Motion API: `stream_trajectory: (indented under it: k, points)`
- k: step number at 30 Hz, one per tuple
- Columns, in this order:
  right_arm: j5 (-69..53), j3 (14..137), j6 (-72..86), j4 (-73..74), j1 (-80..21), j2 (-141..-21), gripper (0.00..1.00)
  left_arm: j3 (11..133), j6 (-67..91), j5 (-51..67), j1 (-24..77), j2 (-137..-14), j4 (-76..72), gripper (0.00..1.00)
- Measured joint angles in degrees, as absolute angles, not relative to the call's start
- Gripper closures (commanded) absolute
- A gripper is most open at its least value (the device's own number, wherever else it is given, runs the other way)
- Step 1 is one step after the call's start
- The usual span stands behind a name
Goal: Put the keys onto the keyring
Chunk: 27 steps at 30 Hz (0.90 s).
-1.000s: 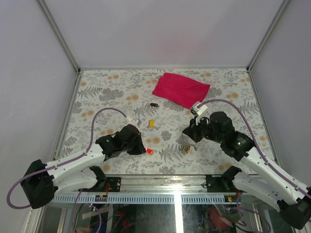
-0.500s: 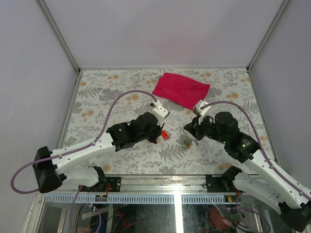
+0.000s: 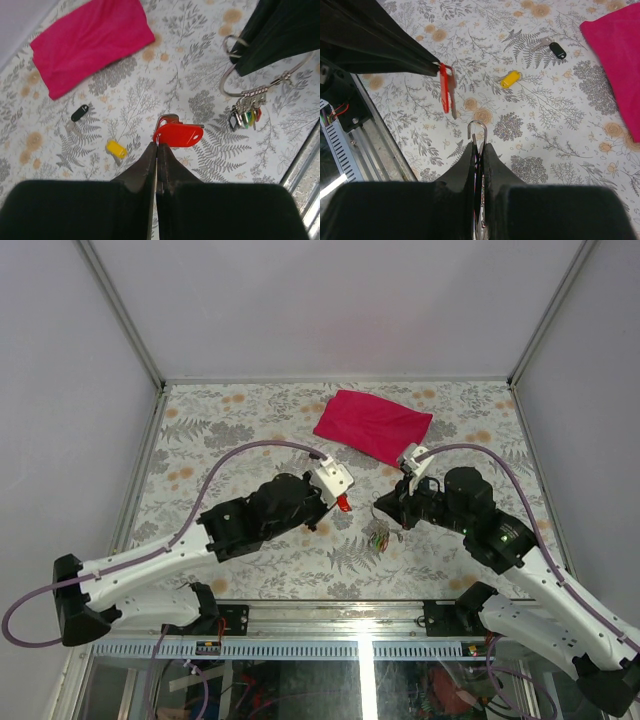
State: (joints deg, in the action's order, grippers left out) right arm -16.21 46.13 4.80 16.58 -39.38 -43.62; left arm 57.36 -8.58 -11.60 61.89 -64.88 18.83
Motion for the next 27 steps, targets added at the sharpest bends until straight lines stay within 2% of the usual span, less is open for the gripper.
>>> stream_trajectory:
  k: [6,12,20,27]
  points:
    - [-15.9,46.3,5.5,17.6,-39.4,-43.7,1.00,55.8,-8.3,-10.3,61.9,-61.3,17.5,1.00]
    - [-12.3,46.5,5.7,20.2,-39.4,-42.9,1.00,48.5,5.4,-7.4,61.9,-63.2,17.6,1.00]
    - [-9.5,46.5,6.0,21.8,-39.4,-41.2,1.00,32.0,24.4,-2.9,61.9,-66.4,16.1,1.00]
    - [-9.0,46.5,6.1,22.0,-39.4,-41.3,1.00,29.8,28.4,-3.0,61.9,-67.3,12.4,0.98]
